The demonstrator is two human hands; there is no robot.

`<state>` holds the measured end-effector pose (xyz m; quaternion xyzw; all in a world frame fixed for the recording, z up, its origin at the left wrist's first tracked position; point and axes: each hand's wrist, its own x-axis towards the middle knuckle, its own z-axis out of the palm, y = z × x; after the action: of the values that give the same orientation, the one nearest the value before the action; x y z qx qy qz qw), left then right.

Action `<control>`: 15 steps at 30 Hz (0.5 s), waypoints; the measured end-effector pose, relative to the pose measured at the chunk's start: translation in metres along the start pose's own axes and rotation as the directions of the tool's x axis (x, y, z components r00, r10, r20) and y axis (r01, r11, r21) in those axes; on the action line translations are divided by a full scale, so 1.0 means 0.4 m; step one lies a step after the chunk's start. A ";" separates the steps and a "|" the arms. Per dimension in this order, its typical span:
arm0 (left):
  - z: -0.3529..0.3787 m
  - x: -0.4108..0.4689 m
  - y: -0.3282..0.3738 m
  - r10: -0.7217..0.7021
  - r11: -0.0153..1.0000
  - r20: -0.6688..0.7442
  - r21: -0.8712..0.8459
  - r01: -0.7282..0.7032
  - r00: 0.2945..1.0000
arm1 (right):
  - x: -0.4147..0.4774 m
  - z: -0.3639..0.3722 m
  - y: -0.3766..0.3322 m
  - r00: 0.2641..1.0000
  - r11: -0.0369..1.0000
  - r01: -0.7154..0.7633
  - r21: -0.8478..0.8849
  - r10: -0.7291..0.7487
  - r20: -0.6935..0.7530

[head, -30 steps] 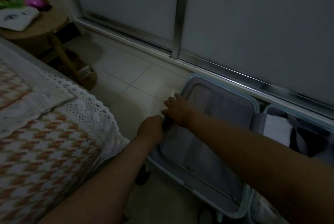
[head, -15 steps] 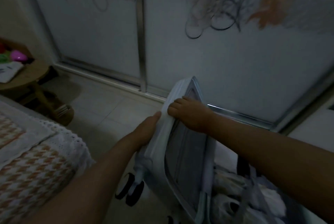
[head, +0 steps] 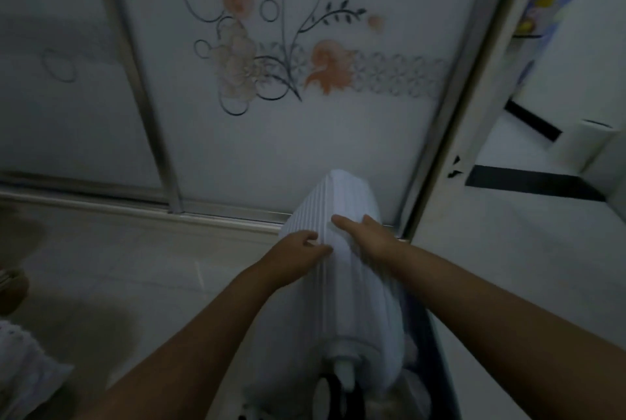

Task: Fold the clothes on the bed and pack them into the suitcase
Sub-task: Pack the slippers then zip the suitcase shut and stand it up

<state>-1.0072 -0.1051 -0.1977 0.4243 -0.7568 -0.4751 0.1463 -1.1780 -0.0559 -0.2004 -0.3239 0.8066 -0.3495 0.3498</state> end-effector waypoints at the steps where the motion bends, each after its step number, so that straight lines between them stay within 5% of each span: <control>1: 0.036 0.004 0.021 0.040 0.998 0.049 0.043 -0.042 0.998 | -0.001 -0.036 0.034 0.999 0.999 -0.038 0.002 0.038 -0.008; 7: 0.247 0.078 0.023 0.201 0.957 0.332 0.134 -0.257 0.922 | 0.025 -0.139 0.269 0.992 0.992 -0.125 -0.018 0.124 -0.021; 10: 0.326 0.109 -0.022 0.123 0.900 0.342 0.357 -0.250 0.932 | 0.072 -0.146 0.380 0.990 0.975 -0.144 0.168 0.143 0.018; 15: 0.408 0.158 -0.097 0.134 0.860 0.428 0.398 -0.319 0.894 | 0.132 -0.138 0.524 0.990 0.905 -0.131 0.405 0.098 0.103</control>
<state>-1.1271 -0.0645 -0.3244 0.2508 -0.9063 -0.3359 -0.0540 -1.3089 0.0365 -0.3556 -0.2089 0.7180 -0.4769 0.4619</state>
